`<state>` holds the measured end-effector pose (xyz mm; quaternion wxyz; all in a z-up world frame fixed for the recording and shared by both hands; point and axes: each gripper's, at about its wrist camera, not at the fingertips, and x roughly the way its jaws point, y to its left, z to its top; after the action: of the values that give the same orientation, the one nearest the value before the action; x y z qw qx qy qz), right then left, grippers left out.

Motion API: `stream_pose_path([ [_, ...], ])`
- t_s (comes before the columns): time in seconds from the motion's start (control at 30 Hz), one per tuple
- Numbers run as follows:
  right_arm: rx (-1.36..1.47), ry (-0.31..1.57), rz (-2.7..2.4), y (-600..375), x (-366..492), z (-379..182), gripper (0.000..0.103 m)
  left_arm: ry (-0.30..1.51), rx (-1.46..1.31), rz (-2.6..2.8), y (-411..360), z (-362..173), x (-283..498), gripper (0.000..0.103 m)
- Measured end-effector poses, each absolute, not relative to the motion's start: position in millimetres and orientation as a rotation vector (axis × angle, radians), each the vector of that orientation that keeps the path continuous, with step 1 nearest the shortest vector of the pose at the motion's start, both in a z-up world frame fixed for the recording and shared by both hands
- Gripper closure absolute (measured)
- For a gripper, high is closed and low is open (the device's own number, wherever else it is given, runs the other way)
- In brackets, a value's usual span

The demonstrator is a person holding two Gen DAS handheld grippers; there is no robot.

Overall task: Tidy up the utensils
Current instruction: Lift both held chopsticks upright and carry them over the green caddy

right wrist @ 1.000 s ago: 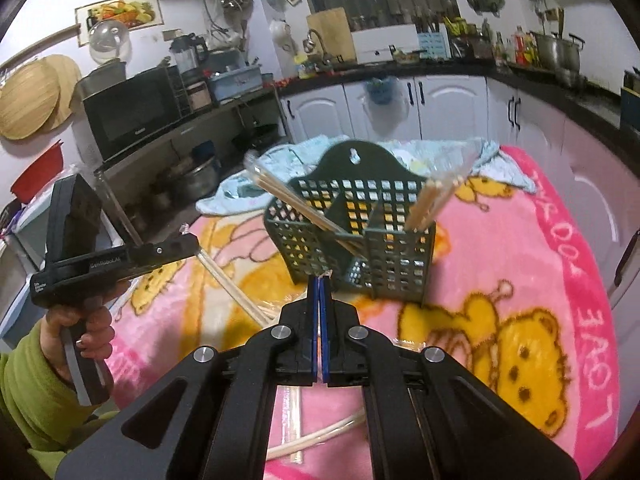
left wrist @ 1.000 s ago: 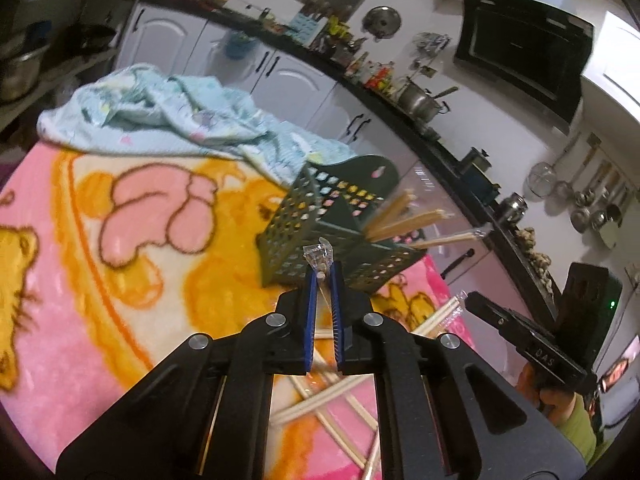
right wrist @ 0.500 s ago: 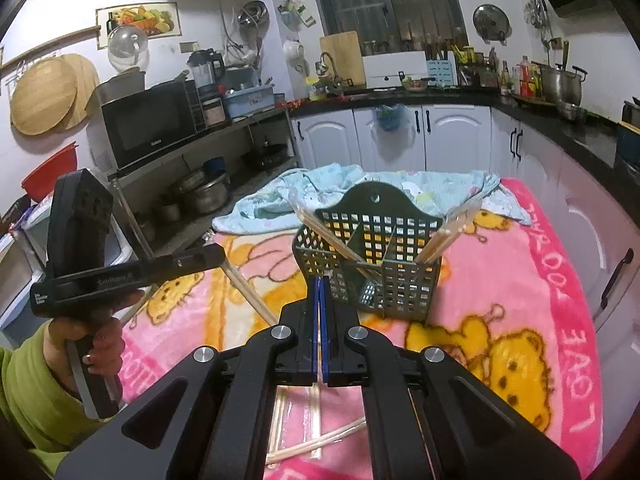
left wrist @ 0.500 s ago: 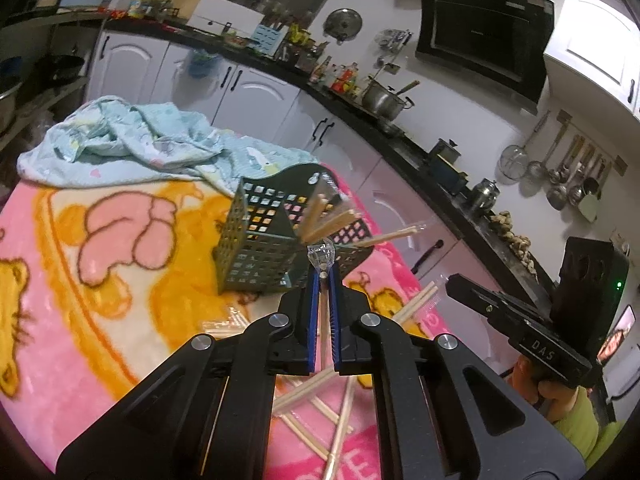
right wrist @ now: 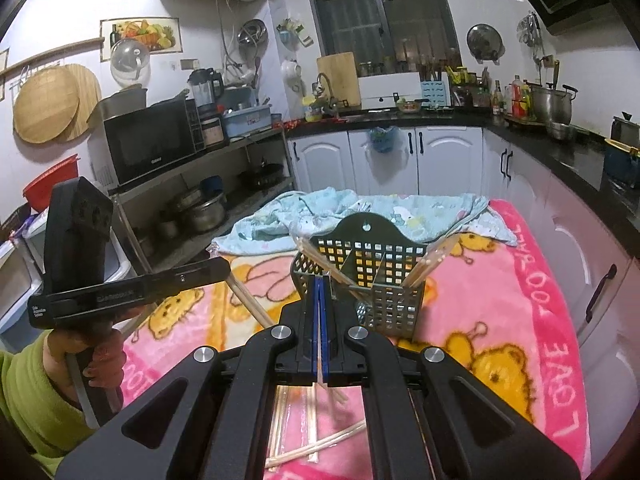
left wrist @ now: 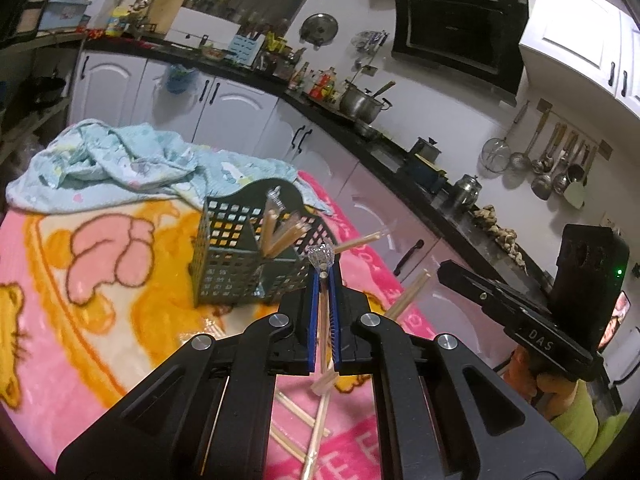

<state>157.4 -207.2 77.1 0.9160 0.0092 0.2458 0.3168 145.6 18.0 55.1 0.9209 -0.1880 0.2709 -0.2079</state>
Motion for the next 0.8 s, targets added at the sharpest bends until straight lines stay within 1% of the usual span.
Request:
stream_pose_path([
  [0.8,0.054,0.389,0.624,-216,152,120,0.102,0.44,-0.336,-0.46,-7,118,152,0.101],
])
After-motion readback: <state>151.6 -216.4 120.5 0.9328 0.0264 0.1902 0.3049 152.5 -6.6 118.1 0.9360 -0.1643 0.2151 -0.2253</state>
